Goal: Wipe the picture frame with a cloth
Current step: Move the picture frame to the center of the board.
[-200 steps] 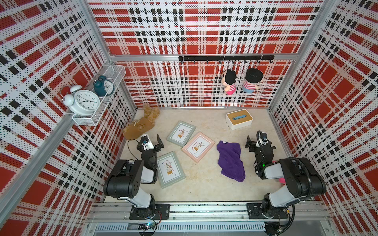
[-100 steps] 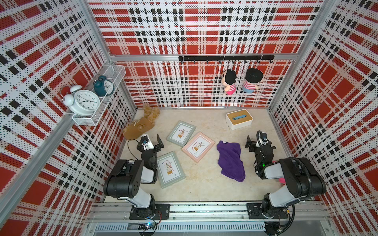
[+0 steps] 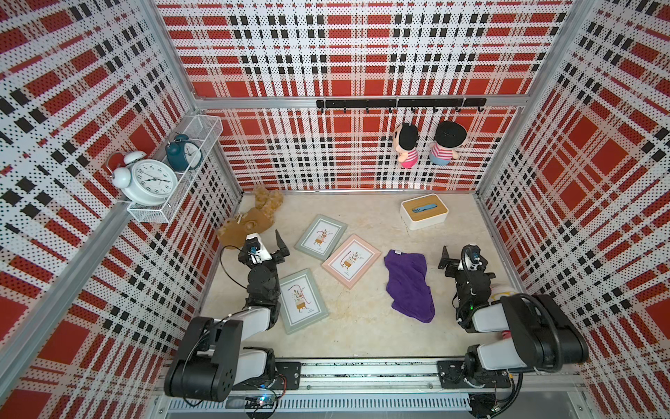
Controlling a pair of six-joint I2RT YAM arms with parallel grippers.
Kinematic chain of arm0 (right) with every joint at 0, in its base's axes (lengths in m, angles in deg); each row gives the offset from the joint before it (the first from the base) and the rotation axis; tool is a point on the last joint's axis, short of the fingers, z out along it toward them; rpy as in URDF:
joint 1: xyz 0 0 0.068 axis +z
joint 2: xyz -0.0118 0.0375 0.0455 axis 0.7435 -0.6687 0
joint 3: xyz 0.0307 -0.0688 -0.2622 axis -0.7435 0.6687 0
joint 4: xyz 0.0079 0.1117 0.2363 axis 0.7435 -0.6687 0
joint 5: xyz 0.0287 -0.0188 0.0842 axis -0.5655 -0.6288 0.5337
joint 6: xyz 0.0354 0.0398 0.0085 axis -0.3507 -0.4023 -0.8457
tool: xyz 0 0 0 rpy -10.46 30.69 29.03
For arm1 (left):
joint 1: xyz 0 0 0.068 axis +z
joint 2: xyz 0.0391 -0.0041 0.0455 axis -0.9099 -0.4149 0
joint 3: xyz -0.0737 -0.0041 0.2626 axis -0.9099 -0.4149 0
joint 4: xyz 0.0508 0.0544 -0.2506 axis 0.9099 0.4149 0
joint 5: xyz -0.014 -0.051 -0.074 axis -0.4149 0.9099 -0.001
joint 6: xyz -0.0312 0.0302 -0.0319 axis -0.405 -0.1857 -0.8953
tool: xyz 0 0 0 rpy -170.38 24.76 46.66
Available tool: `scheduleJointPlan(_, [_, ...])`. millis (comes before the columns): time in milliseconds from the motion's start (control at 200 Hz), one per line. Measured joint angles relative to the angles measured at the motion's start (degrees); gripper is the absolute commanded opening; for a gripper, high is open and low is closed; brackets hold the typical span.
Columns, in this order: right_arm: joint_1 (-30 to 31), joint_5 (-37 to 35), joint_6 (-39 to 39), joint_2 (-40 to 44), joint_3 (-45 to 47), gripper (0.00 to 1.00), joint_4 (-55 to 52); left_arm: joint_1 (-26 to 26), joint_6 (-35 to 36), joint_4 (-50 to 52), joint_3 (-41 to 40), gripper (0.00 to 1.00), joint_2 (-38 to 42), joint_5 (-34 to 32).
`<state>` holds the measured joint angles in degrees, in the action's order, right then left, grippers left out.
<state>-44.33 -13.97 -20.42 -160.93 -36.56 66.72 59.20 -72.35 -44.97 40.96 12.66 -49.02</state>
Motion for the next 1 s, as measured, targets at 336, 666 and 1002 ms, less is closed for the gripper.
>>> scheduleJointPlan(336, [0.31, -3.56, -12.26, 8.37, -33.33, 1.00, -47.82, -4.26, -16.85, 37.35, 28.00, 0.98, 1.22, 5.44])
scheduleJointPlan(666, [0.55, 12.44, -20.85, -4.11, -41.77, 1.00, -67.78, -14.34, -21.70, 56.13, 43.69, 0.98, -14.86, 15.10])
scheduleJointPlan(1002, [4.20, 23.63, -26.86, -10.08, -43.47, 0.97, -69.44, -19.80, -24.70, 69.77, 60.43, 0.94, -36.96, 21.51])
